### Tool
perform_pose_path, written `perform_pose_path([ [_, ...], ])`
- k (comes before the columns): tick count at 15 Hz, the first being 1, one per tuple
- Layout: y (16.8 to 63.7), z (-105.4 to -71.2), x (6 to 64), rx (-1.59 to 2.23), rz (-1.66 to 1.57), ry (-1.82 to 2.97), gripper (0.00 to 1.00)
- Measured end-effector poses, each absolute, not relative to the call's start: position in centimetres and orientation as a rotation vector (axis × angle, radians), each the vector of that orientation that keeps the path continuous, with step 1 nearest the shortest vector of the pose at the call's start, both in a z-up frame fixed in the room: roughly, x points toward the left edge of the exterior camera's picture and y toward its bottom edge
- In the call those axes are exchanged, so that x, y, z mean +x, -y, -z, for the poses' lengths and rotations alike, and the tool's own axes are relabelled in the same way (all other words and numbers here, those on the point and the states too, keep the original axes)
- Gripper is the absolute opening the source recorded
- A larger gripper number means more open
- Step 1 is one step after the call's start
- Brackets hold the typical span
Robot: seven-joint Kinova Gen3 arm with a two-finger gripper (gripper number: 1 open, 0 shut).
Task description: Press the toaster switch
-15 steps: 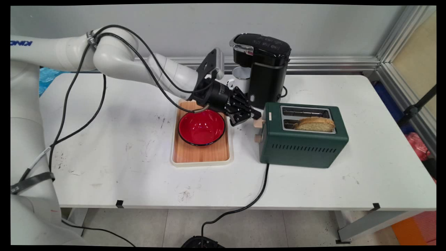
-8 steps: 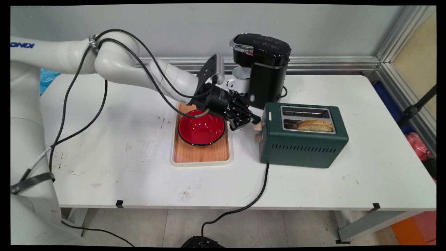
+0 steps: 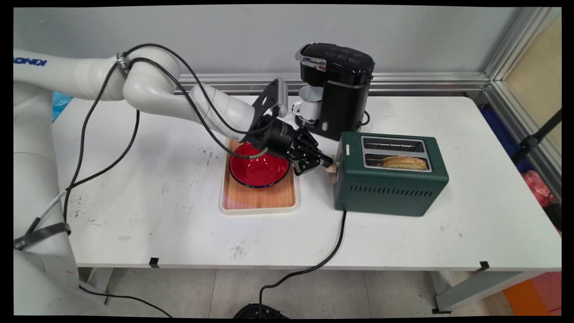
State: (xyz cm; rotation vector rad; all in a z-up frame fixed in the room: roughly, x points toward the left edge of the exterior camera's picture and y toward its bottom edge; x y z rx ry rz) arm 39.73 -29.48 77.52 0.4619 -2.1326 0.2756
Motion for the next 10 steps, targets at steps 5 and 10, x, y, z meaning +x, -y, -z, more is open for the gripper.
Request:
perform_pose_path([
  [5,29.5,-76.6,39.7,0.464,-0.270,2.141,0.00],
  [10,29.6,-75.6,39.9,0.469,-0.266,2.151,0.00],
])
